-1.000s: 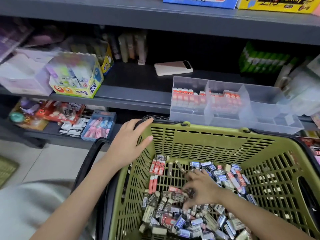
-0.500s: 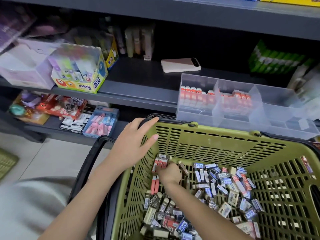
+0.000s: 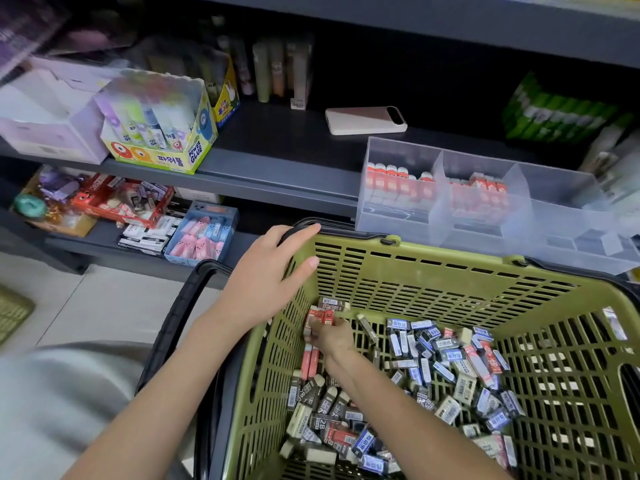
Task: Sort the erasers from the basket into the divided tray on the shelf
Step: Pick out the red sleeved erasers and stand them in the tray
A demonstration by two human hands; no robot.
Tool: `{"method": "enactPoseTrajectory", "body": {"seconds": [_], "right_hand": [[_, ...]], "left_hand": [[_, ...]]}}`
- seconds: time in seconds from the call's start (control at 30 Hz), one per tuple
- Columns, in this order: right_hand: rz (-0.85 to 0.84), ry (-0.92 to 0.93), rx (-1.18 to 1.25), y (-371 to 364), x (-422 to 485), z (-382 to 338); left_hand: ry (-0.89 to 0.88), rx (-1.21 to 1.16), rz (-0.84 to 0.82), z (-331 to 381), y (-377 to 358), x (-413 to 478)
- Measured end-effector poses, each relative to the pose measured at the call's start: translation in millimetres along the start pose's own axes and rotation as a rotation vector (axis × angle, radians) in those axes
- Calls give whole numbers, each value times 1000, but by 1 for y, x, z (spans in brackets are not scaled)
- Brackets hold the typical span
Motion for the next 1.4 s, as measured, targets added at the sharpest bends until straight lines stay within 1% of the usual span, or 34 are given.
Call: {"method": "enactPoseTrajectory", "body": {"seconds": [0.07, 0.1, 0.13, 0.17, 0.2, 0.23, 0.27, 0.3, 0.37, 0.4, 0.47, 0.5, 0.57, 0.63, 0.7, 0.73, 0.8, 0.87, 0.93, 1.0, 1.03, 1.13, 1.2, 1.27, 1.4], "right_hand": [[-84, -42, 55, 11, -12, -6], [-140, -28, 79, 17, -20, -13], [-195, 9, 79, 22, -30, -20], [-254, 56, 59, 26, -40, -27], [-315, 108, 35, 27, -51, -36], [-371, 162, 11, 28, -63, -45], [-423, 222, -6, 26, -77, -53], [-468, 291, -18, 25, -89, -62], [-538, 430, -49, 22, -114, -76], [-568, 493, -82, 20, -124, -81], [-648, 561, -151, 17, -140, -86], [-707, 555, -161, 16, -144, -88], [-847, 491, -133, 20, -148, -92], [-962, 408, -61, 25, -146, -95], [-999, 357, 33, 30, -141, -96], [-974, 341, 68, 31, -138, -93], [-839, 347, 90, 33, -127, -86], [-727, 421, -2, 35, -119, -81], [-705, 477, -76, 37, -112, -78], [-649, 471, -109, 42, -97, -69], [-599, 456, -201, 43, -85, -61], [-406, 392, -782, 43, -48, -26], [-329, 382, -1040, 37, -29, -8], [-271, 430, -1225, 26, -17, 2], [-243, 460, -1374, 10, -4, 20]], "left_hand": [[-1, 53, 44, 3, 5, -2], [-41, 125, 116, 9, 8, -4], [-94, 190, 222, 18, 11, -8], [-138, 198, 347, 26, 13, -14], [-159, 142, 446, 34, 14, -20], [-140, 31, 476, 41, 14, -26], [-77, -120, 450, 46, 11, -29], [22, -277, 375, 49, 5, -31], [241, -563, 181, 53, -10, -29], [329, -748, 92, 55, -18, -28], [422, -1164, -2, 59, -28, -25], [419, -1285, -12, 58, -29, -24], [342, -1340, -7, 55, -28, -21], [276, -1320, -13, 55, -27, -21], [264, -1306, -27, 57, -29, -21], [279, -1294, -19, 58, -30, -20], [337, -1250, 37, 55, -29, -18], [375, -1261, 89, 50, -26, -17], [365, -1363, 111, 46, -23, -17], [376, -1497, 144, 41, -19, -16], [395, -1567, 151, 39, -17, -15], [494, -1808, 65, 40, -16, -14], [539, -1897, 22, 39, -17, -15], [537, -1901, 36, 37, -19, -16], [462, -1826, 22, 33, -19, -16]]}}
Point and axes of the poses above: each hand's wrist, its own x-axis towards the middle knuckle, its own y-axis out of the back of the hand, z = x × y, the point moved 3 cm from there along x, towards the middle knuckle, and after that the axes turned 3 degrees about -z, right-handed, at the moved point
